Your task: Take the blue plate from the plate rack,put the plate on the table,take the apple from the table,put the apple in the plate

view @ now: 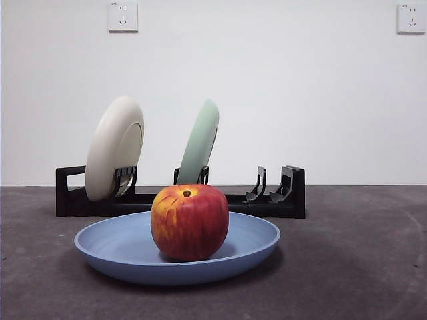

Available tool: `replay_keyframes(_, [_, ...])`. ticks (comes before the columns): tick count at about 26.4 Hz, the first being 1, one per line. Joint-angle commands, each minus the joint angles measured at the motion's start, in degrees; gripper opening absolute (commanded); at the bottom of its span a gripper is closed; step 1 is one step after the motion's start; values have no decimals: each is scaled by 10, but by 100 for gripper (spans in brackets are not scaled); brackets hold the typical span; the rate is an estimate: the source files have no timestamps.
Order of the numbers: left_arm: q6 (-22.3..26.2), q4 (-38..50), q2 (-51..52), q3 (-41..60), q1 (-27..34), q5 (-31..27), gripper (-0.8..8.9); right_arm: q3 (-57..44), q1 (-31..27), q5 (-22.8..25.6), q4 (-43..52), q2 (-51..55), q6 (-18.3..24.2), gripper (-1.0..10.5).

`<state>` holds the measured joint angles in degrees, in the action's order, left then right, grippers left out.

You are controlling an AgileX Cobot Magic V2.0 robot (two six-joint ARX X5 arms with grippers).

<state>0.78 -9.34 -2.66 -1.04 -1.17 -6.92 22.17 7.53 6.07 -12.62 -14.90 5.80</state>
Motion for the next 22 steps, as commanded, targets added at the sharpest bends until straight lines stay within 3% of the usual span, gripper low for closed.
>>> replay_keyframes(1, [-6, 4, -1, 6, 1, -1, -3, -78, -31, -2, 9, 50, 16, 5])
replay_keyframes(10, [-6, 4, -1, 6, 1, -1, -3, -214, -50, -8, 122, 113, 1, 5])
replay_keyframes(17, [-6, 3, -1, 6, 1, -1, -3, -214, -50, -5, 19, 144, -1, 5])
replay_keyframes(22, [-6, 4, -1, 6, 1, -2, -3, -214, -50, -7, 19, 144, -29, 5])
